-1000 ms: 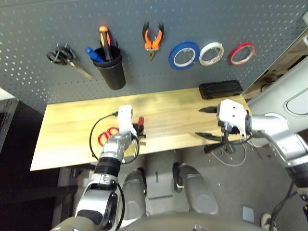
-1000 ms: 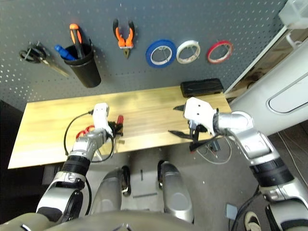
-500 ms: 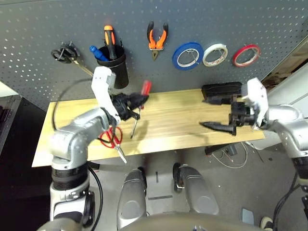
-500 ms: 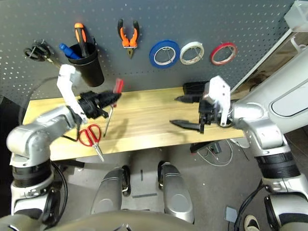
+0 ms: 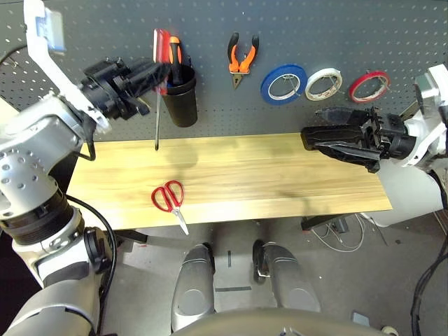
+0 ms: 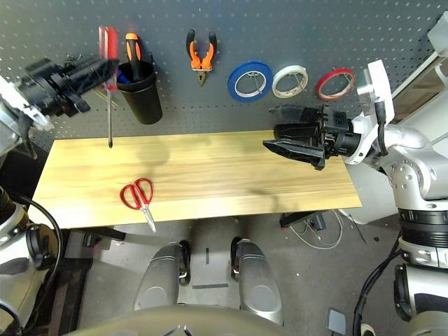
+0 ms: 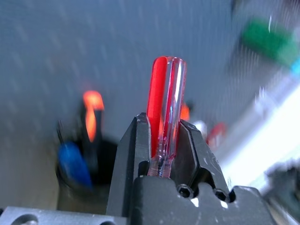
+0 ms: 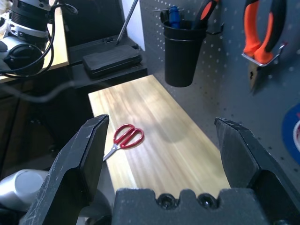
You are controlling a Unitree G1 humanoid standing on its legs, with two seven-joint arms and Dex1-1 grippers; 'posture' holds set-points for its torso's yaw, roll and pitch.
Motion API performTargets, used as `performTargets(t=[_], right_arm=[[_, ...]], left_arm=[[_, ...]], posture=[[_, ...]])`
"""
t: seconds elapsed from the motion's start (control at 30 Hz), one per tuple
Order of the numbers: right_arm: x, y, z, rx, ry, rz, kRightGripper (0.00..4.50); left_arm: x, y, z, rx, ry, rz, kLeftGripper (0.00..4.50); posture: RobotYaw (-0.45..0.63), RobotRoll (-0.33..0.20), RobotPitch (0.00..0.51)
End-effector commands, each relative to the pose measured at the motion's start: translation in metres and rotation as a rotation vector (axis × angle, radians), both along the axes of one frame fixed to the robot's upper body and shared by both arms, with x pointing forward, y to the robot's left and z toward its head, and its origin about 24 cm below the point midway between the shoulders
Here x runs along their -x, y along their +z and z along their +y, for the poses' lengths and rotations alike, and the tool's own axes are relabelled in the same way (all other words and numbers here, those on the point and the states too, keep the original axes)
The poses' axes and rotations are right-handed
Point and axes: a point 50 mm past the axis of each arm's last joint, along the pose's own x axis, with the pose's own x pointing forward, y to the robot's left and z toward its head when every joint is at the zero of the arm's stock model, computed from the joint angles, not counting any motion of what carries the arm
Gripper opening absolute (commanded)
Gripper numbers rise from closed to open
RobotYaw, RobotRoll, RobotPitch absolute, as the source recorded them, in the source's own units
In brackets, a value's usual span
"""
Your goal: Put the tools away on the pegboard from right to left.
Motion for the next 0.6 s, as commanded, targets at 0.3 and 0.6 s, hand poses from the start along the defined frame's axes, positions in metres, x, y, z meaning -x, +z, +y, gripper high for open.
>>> performTargets(t=[0.3, 0.6], right_arm=[[0.004, 0.014, -0.011, -0.005, -0.072, -0.069, 4.5], [0.008, 0.016, -0.008, -0.032, -0.093, -0.084, 4.5]], left_arm=[[-0.042, 0.031, -0.009, 0.22, 0.134, -0.2, 0.84], [-0.067, 0.001, -0.019, 0.13, 0.252, -0.203, 0.84]], posture=[[-0.07, 0.0, 0.044], [-0.1, 0.0, 0.044]])
